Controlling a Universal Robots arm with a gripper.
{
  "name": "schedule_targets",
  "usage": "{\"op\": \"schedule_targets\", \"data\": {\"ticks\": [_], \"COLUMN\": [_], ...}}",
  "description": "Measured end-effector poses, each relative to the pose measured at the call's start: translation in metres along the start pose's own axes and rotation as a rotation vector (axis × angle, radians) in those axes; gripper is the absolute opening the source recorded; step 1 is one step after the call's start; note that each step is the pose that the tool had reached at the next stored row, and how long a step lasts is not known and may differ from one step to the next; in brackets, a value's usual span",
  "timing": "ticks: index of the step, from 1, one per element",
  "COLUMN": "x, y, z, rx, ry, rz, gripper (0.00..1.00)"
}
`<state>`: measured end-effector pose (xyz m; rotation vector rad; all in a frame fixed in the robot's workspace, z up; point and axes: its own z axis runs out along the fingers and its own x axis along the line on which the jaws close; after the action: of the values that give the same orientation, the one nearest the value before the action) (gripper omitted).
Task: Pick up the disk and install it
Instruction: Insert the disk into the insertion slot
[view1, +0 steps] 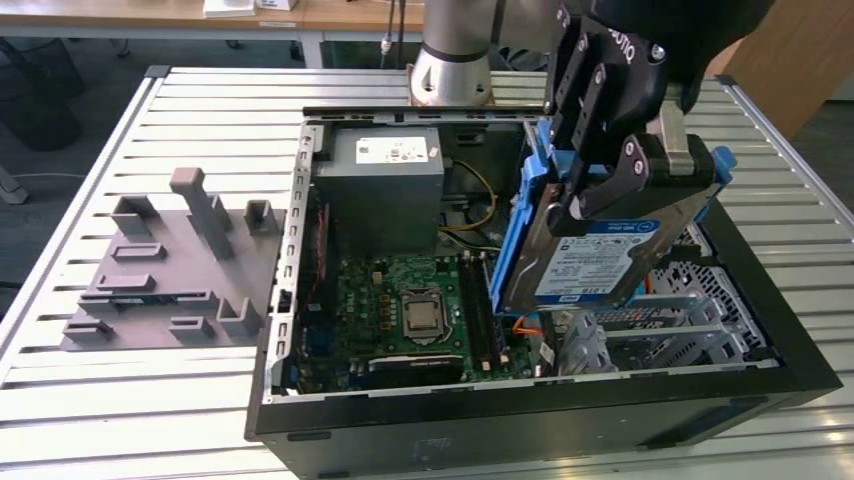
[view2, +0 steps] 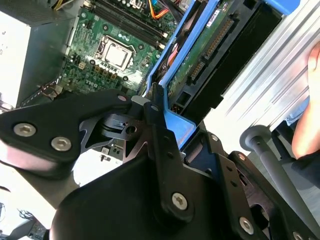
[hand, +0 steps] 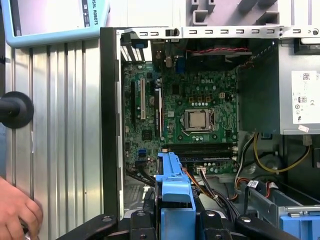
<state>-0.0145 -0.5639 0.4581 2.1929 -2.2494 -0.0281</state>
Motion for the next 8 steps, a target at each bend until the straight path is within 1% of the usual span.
{"op": "schedule_targets", "data": {"ticks": [2,8], "x": [0.0000,0.0000], "y": [-0.0024,-0.0028], "z": [0.0000,0.0001], "rx": [0.0000,0.0000], "ry": [0.0000,0.0000], "rz": [0.000,0.000], "gripper": [0.36,0.36]}}
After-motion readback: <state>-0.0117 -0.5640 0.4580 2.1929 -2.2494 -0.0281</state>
